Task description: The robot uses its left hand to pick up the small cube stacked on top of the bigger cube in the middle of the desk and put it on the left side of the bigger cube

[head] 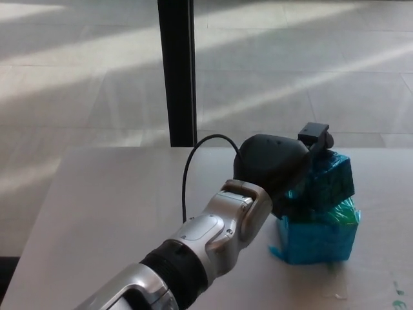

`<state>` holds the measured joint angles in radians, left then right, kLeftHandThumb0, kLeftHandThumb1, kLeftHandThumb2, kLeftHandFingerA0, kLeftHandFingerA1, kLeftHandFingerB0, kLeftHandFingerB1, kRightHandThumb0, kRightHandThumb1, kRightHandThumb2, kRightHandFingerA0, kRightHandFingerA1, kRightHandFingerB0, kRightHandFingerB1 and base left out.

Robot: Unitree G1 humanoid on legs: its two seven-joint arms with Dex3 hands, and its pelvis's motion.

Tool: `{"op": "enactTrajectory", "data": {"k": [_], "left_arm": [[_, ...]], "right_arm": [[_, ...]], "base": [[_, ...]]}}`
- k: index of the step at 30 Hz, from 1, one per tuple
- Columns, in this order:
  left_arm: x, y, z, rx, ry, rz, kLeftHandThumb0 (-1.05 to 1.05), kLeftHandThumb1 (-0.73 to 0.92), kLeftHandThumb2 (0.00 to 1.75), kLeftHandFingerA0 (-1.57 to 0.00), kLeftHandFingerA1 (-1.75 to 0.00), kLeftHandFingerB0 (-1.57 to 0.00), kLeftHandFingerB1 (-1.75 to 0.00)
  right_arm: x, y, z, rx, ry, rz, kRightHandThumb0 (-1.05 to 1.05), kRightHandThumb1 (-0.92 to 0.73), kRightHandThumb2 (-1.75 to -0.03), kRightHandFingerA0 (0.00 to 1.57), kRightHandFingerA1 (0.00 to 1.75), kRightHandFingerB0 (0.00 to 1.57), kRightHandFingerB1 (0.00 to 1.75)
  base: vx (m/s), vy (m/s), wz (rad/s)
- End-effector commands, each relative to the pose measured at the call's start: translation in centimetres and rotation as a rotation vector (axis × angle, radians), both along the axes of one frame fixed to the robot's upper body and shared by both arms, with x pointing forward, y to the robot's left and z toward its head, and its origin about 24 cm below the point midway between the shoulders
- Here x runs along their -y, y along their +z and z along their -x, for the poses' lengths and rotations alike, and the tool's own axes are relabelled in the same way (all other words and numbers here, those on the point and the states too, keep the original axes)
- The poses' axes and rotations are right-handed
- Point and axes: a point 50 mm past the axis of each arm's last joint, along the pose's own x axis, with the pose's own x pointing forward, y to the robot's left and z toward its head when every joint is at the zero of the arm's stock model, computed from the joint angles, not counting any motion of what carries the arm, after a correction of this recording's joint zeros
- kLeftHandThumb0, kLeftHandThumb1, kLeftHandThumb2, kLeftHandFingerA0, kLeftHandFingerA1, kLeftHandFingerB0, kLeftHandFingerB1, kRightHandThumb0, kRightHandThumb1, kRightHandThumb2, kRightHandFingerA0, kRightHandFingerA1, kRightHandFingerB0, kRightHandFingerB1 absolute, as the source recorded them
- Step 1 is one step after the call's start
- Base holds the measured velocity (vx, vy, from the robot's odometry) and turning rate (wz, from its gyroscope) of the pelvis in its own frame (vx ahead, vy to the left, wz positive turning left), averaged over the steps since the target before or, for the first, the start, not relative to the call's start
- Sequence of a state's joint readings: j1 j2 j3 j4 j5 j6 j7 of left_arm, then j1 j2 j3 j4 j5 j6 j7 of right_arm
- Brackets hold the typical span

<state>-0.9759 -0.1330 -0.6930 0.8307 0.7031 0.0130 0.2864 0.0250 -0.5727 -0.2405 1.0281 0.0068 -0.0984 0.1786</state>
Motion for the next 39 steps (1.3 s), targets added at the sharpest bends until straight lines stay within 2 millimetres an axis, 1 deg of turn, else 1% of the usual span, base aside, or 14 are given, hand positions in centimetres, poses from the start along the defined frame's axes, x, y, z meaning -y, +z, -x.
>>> {"op": "enactTrajectory", "data": {"k": [1,4,6,9,10,11,16,18,22,24,27,32,34,39], "left_arm": [[-0.4,1.5,-0.2,0.066,-0.019,0.047,-0.11,0.57,0.82,-0.93,-1.70,-0.74,-1.26],[-0.8,2.5,-0.5,0.103,-0.016,0.067,-0.13,0.59,0.86,-0.84,-1.72,-0.67,-1.39],[-1.0,3.0,-0.6,0.125,-0.014,0.054,-0.20,0.61,0.79,-0.85,-1.63,-0.80,-0.88],[-1.2,3.3,-0.7,0.155,-0.010,0.048,-0.16,0.57,0.82,-0.91,-1.64,-0.82,-1.19],[-1.5,3.3,-0.7,0.143,-0.012,0.050,-0.24,0.65,0.72,-0.96,-1.74,-0.73,-1.27],[-1.6,3.3,-0.7,0.134,-0.010,0.043,-0.29,0.69,0.69,-0.83,-1.60,-0.77,-1.14],[-2.7,4.2,-0.8,0.156,0.004,0.043,-0.25,0.67,0.74,-0.85,-1.61,-0.78,-1.19],[-3.2,4.7,-0.8,0.145,0.009,0.044,-0.19,0.64,0.79,-0.82,-1.70,-0.65,-1.38],[-4.9,5.5,-0.5,0.196,0.027,0.006,-0.28,0.65,0.67,-0.84,-1.65,-0.80,-1.02],[-6.1,5.3,-0.3,0.225,0.024,-0.008,-0.28,0.66,0.70,-0.81,-1.71,-0.72,-1.32],[-8.8,4.8,-0.3,0.206,0.050,-0.061,-0.27,0.62,0.75,-0.86,-1.61,-0.83,-1.12],[-11.0,3.6,0.3,0.184,0.077,-0.117,-0.23,0.61,0.69,-0.80,-1.72,-0.75,-1.36],[-12.5,2.5,1.1,0.181,0.081,-0.161,-0.31,0.62,0.63,-0.87,-1.40,-0.79,-0.67],[-14.1,0.3,2.2,0.108,0.110,-0.186,-0.28,0.64,0.67,-0.83,-1.62,-0.83,-1.05]], "right_arm": [[0.2,0.0,0.2,0.000,-0.004,0.028,-0.67,-0.44,-1.10,0.61,1.32,0.33,1.09],[0.2,0.0,0.2,0.002,-0.020,0.024,-0.67,-0.43,-1.10,0.71,1.31,0.31,1.09],[0.2,-0.1,0.2,-0.007,-0.022,0.029,-0.69,-0.41,-1.12,0.87,1.17,0.44,0.89],[0.2,0.0,0.4,-0.002,-0.006,0.029,-0.66,-0.44,-1.11,0.67,1.32,0.32,1.09],[0.3,-0.1,0.6,-0.009,-0.009,0.040,-0.71,-0.45,-1.15,0.78,1.10,0.47,0.87],[0.3,-0.1,0.6,-0.011,-0.006,0.043,-0.65,-0.44,-1.09,0.68,1.34,0.36,1.10],[0.3,-0.2,0.7,-0.018,-0.022,0.042,-0.69,-0.40,-1.13,0.93,1.18,0.46,0.89],[0.3,-0.2,0.8,-0.017,-0.029,0.039,-0.68,-0.41,-1.12,0.92,1.17,0.44,0.87],[0.3,-0.1,1.0,-0.016,-0.013,0.033,-0.70,-0.46,-1.08,0.48,1.33,0.30,1.05],[0.5,-0.2,1.3,-0.027,-0.017,0.047,-0.69,-0.43,-1.05,0.53,1.24,0.34,0.99],[0.4,-0.1,1.3,-0.027,0.008,0.052,-0.67,-0.45,-1.05,0.45,1.26,0.35,1.00],[0.4,-0.2,1.6,-0.022,-0.021,0.035,-0.68,-0.42,-1.07,0.47,1.29,0.36,1.02],[0.4,-0.4,1.7,-0.016,-0.035,0.029,-0.68,-0.42,-1.06,0.41,1.33,0.33,1.06],[0.5,-0.1,1.5,-0.035,-0.017,0.044,-0.67,-0.45,-1.07,0.42,1.32,0.32,1.03]], "base": [[0.00,0.000,0.00],[0.00,0.000,0.00],[0.00,0.000,0.00],[0.00,0.000,0.00],[0.00,0.000,0.00],[0.00,0.000,0.00],[0.00,0.000,0.00],[0.00,0.000,0.00],[0.00,0.000,0.00],[0.00,0.000,0.00],[0.00,0.000,0.00],[0.00,0.000,0.00],[0.00,0.000,0.00],[0.00,0.000,0.00]]}}
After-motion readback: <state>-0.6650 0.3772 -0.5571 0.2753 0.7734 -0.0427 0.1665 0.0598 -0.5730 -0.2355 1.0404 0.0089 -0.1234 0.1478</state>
